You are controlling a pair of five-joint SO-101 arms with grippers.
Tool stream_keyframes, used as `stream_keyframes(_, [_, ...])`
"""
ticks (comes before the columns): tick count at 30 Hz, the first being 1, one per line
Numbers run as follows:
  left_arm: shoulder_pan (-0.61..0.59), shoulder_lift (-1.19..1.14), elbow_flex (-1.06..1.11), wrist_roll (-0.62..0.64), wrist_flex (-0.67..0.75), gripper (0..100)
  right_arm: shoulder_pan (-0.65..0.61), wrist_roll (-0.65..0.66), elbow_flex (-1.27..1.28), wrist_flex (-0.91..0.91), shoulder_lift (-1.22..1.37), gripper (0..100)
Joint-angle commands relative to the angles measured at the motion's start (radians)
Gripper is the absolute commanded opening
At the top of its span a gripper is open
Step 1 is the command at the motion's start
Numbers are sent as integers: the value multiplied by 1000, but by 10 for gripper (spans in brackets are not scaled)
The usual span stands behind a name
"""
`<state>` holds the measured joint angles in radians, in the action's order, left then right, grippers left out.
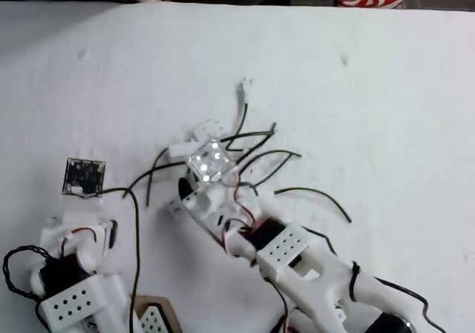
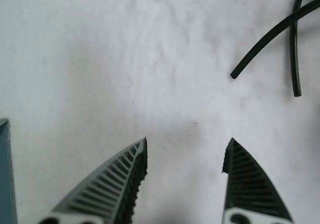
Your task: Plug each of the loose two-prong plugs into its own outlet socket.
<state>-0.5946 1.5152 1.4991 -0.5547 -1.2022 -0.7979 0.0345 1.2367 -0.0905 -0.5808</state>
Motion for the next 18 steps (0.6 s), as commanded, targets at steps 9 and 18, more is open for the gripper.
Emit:
stream_keyframes(9, [7,8,-5,5,20,252,-10,-9,-69,68,154,16])
stream_keyframes(18, [7,8,-5,5,20,252,-35,-9,-77,96,214,16])
